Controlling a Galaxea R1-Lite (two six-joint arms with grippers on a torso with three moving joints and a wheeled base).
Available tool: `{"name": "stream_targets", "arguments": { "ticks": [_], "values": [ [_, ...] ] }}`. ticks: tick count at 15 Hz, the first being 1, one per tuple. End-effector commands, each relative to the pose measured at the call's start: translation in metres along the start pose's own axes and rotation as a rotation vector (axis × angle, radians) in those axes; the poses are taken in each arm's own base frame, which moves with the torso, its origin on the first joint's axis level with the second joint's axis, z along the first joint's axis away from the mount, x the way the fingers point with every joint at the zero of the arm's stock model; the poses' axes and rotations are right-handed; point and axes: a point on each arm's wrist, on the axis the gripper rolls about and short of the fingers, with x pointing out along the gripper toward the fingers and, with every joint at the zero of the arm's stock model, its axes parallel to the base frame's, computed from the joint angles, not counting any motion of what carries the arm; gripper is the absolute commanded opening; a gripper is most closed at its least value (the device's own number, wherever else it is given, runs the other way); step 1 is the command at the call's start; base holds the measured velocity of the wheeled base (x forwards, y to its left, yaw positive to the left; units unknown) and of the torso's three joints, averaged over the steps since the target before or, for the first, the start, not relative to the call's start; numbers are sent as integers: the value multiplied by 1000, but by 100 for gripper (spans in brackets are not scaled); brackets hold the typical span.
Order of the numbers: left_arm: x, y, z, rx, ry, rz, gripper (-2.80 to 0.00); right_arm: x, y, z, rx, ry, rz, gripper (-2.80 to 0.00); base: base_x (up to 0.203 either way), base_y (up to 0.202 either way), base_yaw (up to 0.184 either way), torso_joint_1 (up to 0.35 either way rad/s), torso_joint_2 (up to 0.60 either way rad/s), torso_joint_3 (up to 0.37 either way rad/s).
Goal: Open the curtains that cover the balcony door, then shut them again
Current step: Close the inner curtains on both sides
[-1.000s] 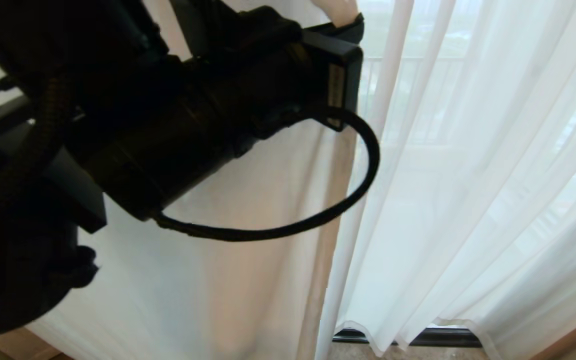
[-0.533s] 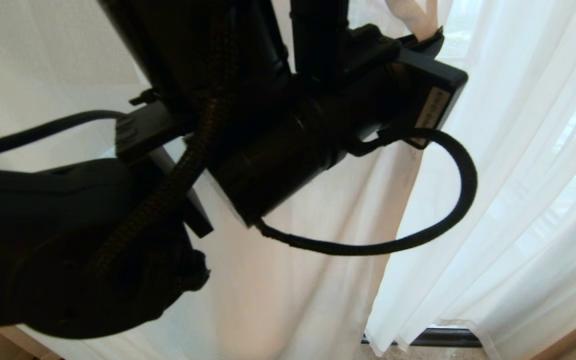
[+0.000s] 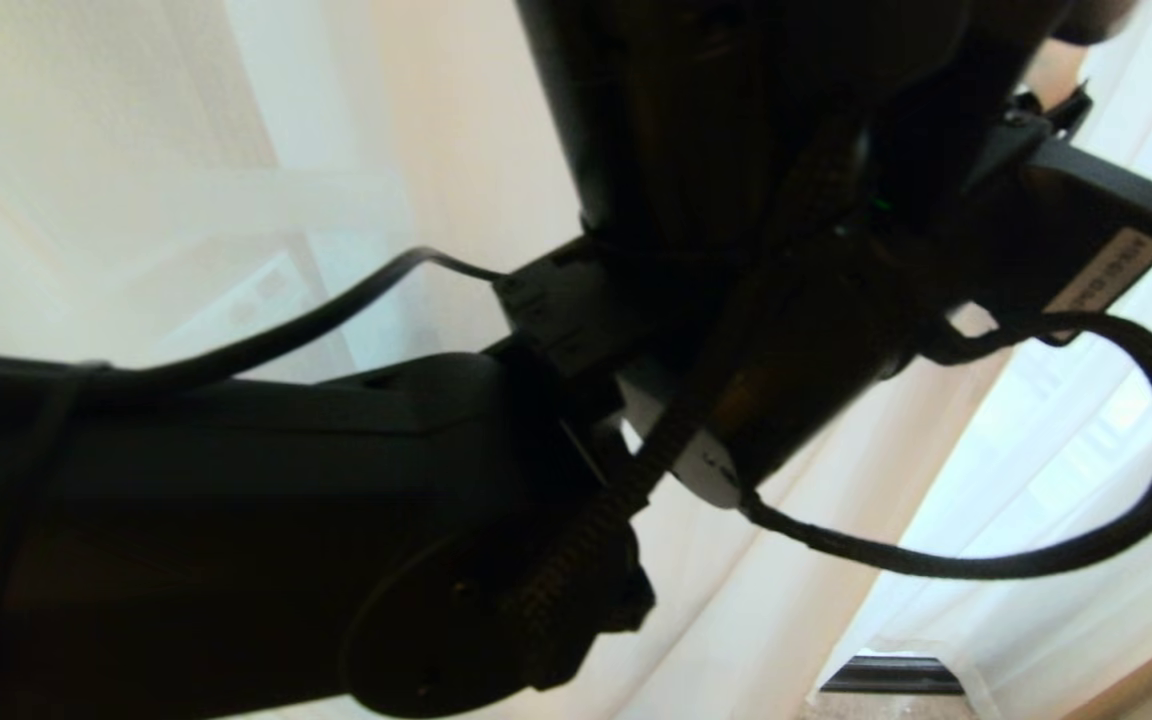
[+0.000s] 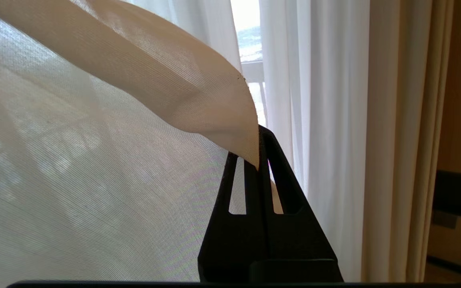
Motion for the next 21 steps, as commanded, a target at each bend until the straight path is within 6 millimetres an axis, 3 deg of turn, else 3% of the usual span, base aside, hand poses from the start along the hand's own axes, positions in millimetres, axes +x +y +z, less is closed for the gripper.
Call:
{"name": "stream_targets", "arguments": {
  "ticks": [1, 5, 21],
  "values": [
    [11, -23, -14, -8, 16, -21, -280, 0, 0, 0, -1, -1, 0, -280, 0, 0, 0, 0, 0, 0],
    [18, -46, -19, -17, 11, -50, -280, 0, 0, 0, -1, -1, 0, -280, 0, 0, 0, 0, 0, 0],
    [32, -95, -60, -26, 57, -116, -280, 0, 0, 0, -1, 0, 1, -280, 0, 0, 0, 0, 0, 0]
  ]
}}
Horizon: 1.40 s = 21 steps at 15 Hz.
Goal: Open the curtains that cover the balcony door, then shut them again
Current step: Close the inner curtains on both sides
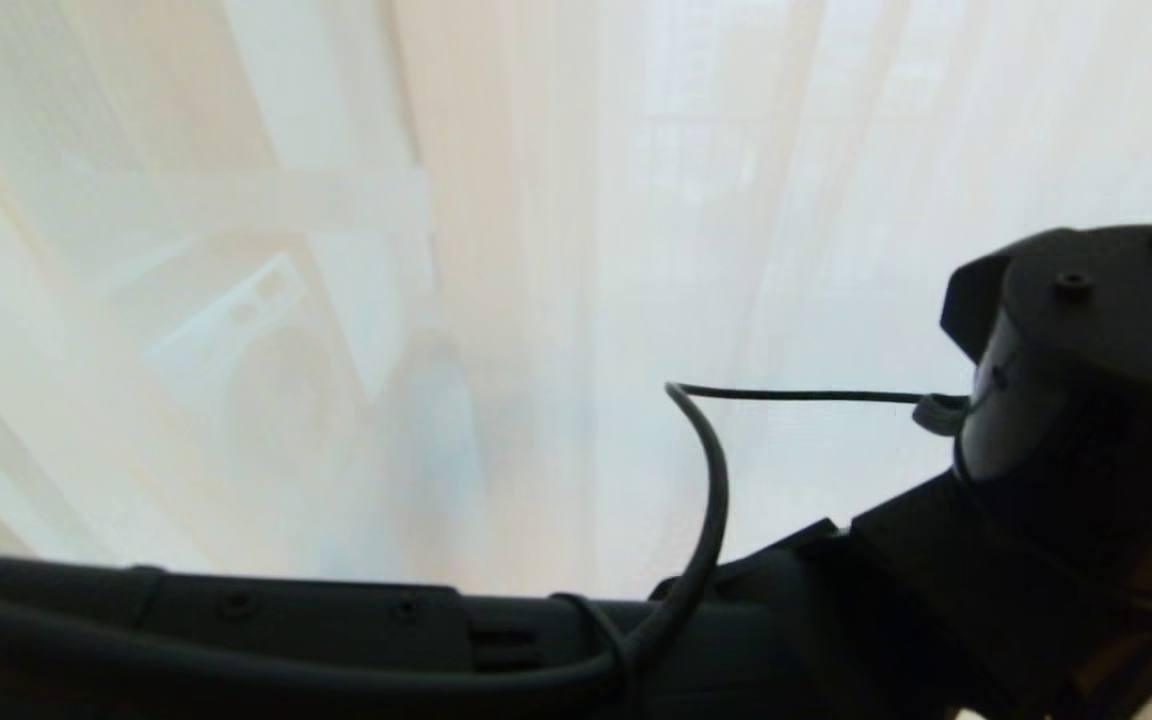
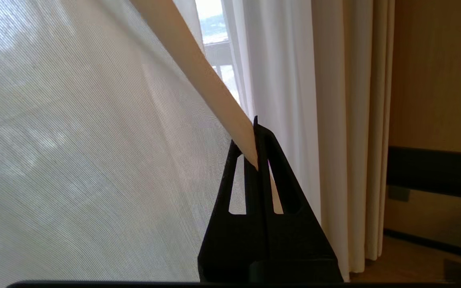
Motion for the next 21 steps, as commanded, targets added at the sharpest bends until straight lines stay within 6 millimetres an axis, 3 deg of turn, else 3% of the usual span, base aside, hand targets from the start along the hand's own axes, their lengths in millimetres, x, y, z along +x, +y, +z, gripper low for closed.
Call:
{"name": "stream_targets", "arguments": {
  "ticks": [1, 9, 15, 21],
  "values": [
    [2, -5, -8, -1, 12, -7, -280, 0, 0, 0, -1, 0, 2, -280, 0, 0, 0, 0, 0, 0],
    [-10, 4, 2, 14, 105, 105, -280, 0, 0, 0, -1, 1, 1, -280, 0, 0, 0, 0, 0, 0],
    [-35, 31, 5, 69, 270, 108, -280, 0, 0, 0, -1, 0, 1, -280, 0, 0, 0, 0, 0, 0],
    [-37, 37, 7, 70, 274, 161, -280, 0, 0, 0, -1, -1, 1, -280, 0, 0, 0, 0, 0, 0]
  ]
}}
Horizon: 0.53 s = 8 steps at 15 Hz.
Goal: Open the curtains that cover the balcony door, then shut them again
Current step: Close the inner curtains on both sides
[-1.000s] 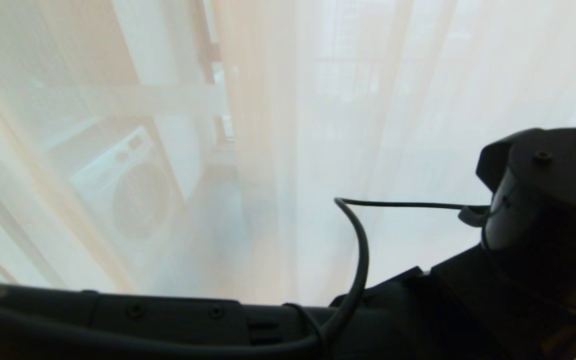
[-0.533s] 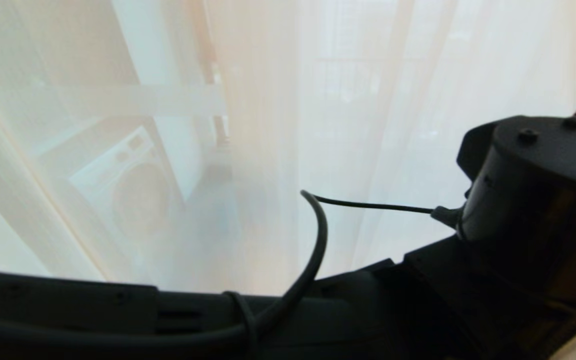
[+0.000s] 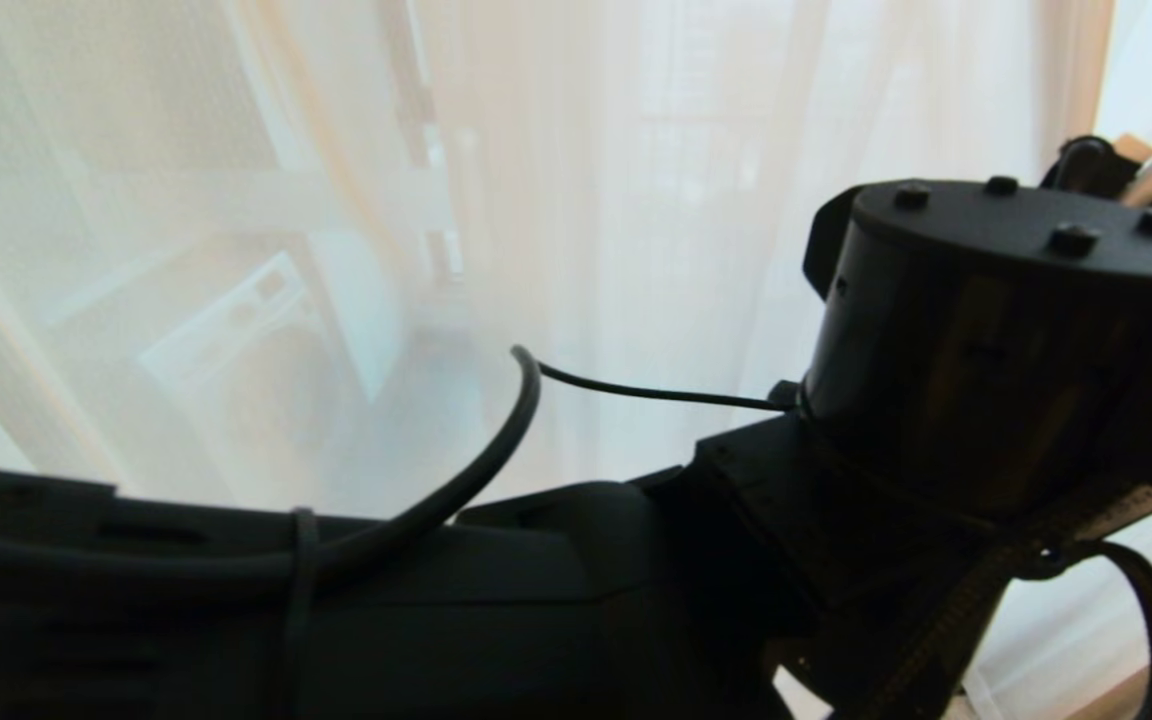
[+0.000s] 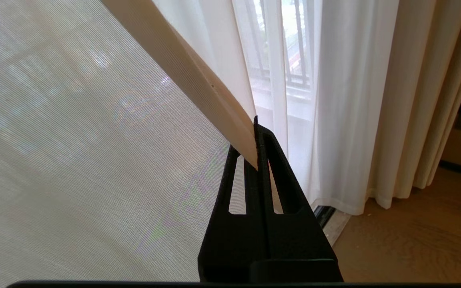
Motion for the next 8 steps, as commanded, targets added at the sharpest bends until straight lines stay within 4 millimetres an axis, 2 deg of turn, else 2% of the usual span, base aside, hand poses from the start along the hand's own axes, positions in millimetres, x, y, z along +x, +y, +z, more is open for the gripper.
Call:
{"name": "stream_targets", "arguments": {
  "ticks": [1, 3, 4, 8],
  "values": [
    [-2, 3, 4, -4, -13, 10, -280, 0, 0, 0, -1, 1, 0, -280, 0, 0, 0, 0, 0, 0],
    [-2, 1, 2, -2, -5, 13, -280, 0, 0, 0, -1, -1, 1, -280, 0, 0, 0, 0, 0, 0],
    [-3, 2, 2, -2, -3, 16, 0, 0, 0, 0, -1, 0, 1, -280, 0, 0, 0, 0, 0, 0],
    [-9, 5, 4, 0, 3, 19, 0, 0, 0, 0, -1, 0, 1, -280, 0, 0, 0, 0, 0, 0]
  ]
}}
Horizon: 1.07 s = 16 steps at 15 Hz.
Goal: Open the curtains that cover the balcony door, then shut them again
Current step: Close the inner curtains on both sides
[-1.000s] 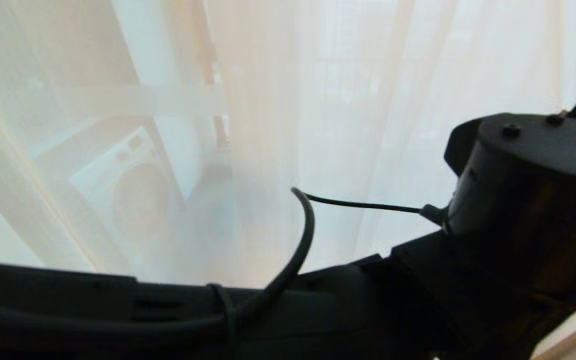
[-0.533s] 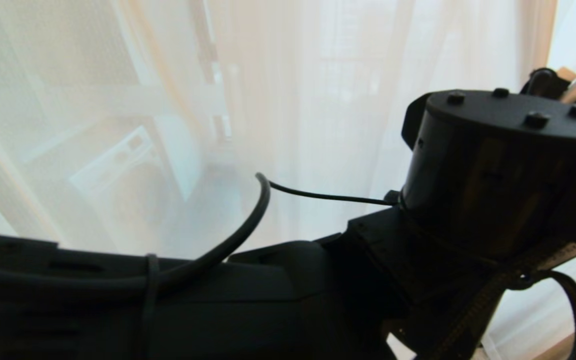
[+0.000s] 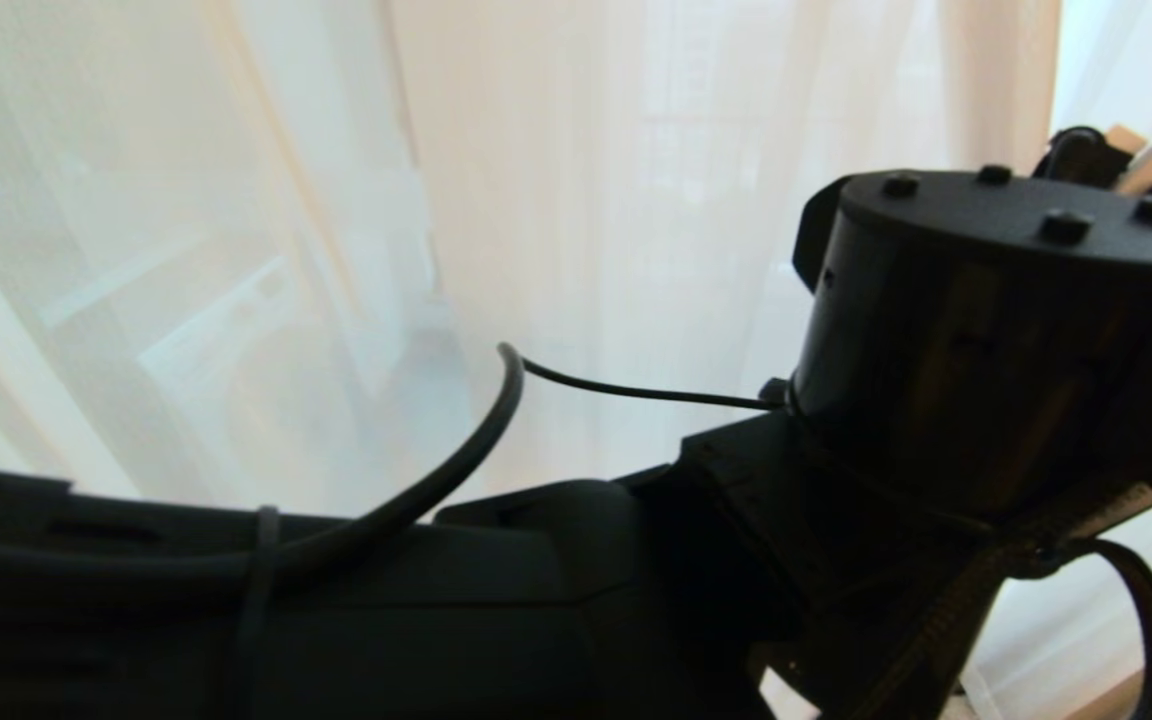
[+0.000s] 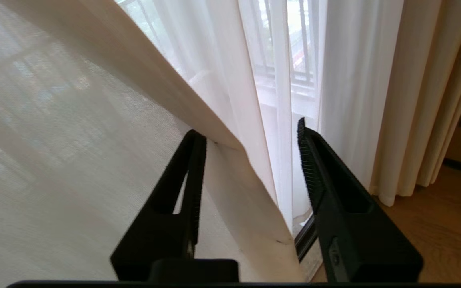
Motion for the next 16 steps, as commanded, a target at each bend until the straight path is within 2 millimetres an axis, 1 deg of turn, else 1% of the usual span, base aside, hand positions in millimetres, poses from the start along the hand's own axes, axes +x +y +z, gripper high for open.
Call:
{"name": "stream_targets", "arguments": {
  "ticks": [1, 4, 7, 10, 16],
  "values": [
    [-8, 5, 2, 0, 3, 6, 0, 0, 0, 0, -1, -1, 1, -280, 0, 0, 0, 0, 0, 0],
    [-24, 12, 1, 6, 39, 62, 0, 0, 0, 0, -1, -1, 1, -280, 0, 0, 0, 0, 0, 0],
    [-48, 23, -1, 11, 83, 125, 0, 0, 0, 0, -1, -1, 1, -280, 0, 0, 0, 0, 0, 0],
    [-71, 35, -10, -14, 139, 217, 0, 0, 0, 0, -1, 0, 1, -280, 0, 0, 0, 0, 0, 0],
    [-116, 50, -29, -107, 212, 350, 0, 0, 0, 0, -1, 0, 1, -280, 0, 0, 0, 0, 0, 0]
  ]
}}
